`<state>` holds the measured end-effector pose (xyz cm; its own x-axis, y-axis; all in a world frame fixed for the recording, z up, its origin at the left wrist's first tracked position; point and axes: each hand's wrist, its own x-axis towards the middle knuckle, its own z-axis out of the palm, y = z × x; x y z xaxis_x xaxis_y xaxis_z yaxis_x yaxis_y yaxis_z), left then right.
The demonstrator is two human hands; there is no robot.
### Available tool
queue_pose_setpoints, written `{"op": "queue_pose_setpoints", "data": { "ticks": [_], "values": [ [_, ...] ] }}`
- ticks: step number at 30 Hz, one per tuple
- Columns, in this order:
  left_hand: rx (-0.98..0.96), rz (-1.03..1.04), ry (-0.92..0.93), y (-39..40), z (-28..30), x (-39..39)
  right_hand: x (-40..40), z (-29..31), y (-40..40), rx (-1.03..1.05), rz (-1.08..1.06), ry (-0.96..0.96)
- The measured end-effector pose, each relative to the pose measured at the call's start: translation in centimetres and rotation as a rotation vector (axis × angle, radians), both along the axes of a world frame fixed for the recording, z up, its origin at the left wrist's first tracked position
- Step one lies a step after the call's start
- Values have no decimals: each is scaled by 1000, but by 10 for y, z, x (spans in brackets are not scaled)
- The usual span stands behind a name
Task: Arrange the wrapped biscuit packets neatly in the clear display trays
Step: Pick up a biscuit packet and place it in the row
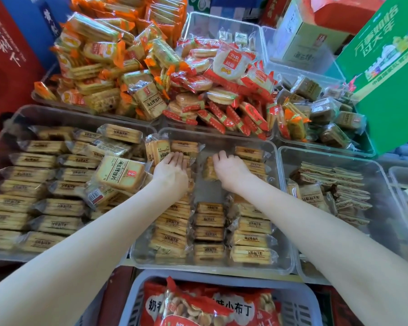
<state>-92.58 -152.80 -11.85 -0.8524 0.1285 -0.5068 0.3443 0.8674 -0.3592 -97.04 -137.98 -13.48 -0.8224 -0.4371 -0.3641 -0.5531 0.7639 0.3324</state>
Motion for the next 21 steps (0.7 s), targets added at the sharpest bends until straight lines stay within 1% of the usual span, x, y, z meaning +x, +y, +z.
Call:
{"op": "queue_pose_setpoints", "data": {
  "ticks": [5, 8, 11, 16, 21],
  "values": [
    [-8, 11, -25, 4, 1, -3, -6, -8, -29, -5, -72, -18],
    [-1, 6, -28, 4, 1, -2, -8, -16, -26, -41, -23, -1],
    [10, -13, 10, 1, 1, 0, -12, -19, -13, -67, 23, -16],
    [-5, -44, 15, -2, -4, 0, -11, -30, -16, -86, -82, -101],
    [11, -24, 17, 1, -8, -2, -11, -35, -13, -101, -107, -80]
  ]
}}
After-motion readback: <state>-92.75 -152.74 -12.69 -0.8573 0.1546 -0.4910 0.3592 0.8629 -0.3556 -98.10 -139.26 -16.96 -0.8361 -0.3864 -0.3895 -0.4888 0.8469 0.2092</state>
